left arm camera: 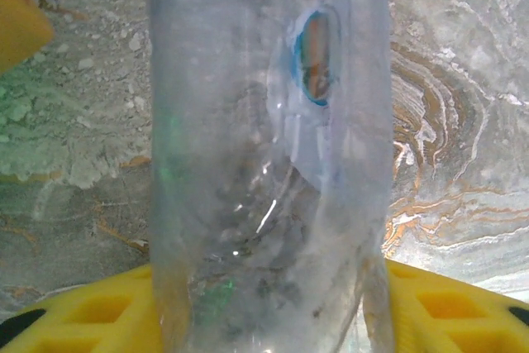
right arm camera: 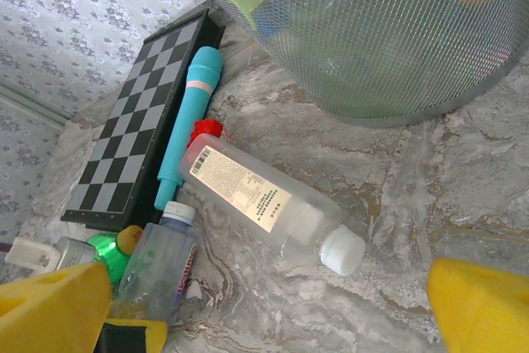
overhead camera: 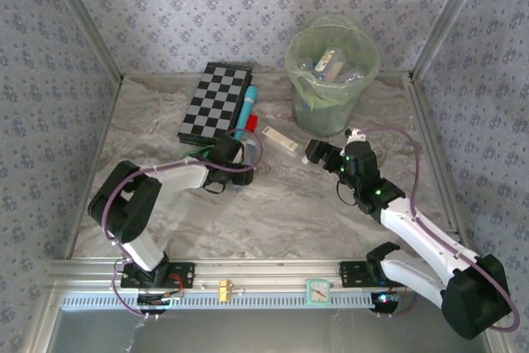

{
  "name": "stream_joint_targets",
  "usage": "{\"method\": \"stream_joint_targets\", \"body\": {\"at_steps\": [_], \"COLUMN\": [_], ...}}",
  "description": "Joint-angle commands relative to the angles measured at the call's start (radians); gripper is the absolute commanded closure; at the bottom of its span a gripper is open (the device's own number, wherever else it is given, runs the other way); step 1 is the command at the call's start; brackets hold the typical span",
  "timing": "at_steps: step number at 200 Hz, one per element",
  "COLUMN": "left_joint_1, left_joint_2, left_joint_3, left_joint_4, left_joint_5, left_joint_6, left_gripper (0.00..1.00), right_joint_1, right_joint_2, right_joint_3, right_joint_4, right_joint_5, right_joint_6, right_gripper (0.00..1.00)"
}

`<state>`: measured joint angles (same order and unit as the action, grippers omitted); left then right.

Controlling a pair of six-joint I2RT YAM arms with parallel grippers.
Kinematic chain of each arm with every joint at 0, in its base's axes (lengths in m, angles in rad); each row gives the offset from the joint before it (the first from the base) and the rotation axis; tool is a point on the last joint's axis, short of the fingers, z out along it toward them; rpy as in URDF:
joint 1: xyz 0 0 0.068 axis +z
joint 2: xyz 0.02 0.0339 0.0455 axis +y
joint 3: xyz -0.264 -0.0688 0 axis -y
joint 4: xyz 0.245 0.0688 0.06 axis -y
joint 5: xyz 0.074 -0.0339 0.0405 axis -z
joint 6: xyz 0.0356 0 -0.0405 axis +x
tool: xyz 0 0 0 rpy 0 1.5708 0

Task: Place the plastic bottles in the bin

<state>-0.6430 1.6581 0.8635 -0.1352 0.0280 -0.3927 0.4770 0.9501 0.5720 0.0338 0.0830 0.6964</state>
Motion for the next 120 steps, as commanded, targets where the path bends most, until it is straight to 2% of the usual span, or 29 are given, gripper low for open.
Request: {"method": "stream_joint_targets", "body": {"at_steps": [1,26,57,120], "left_joint_1": [-0.01,-0.015,-0.029,-0.056], "left_joint_2": [-0.031,-0.121,-0.268,-0.451], "left_joint_3": [0.001,-0.045,-0.127,-0.22], "left_joint_4": [0.011,0.078,0.221,0.366], "left_joint_5": [-0.021,-0.006,0.073,0.138], "left_joint_6": [0.006,-0.002,-0.005,-0.041], "left_gripper": [0.49,0.5,0.5,0.49], "right_joint_1": [0.007,0.01,0.021,0.135], "right_joint_2": [0.002,0.023,0.101,0.311], "right_joint_3": [-0.004,-0.003,0.018,0.144], "right_joint_4": [0.012,0.056,0.16,0.377], "right_joint_5": [0.002,-0.057,-0.189,-0.403], "right_joint_6": [0.008,0.006,0.014,0.014], "right_gripper": [0.0,0.0,0.0,0.0]}}
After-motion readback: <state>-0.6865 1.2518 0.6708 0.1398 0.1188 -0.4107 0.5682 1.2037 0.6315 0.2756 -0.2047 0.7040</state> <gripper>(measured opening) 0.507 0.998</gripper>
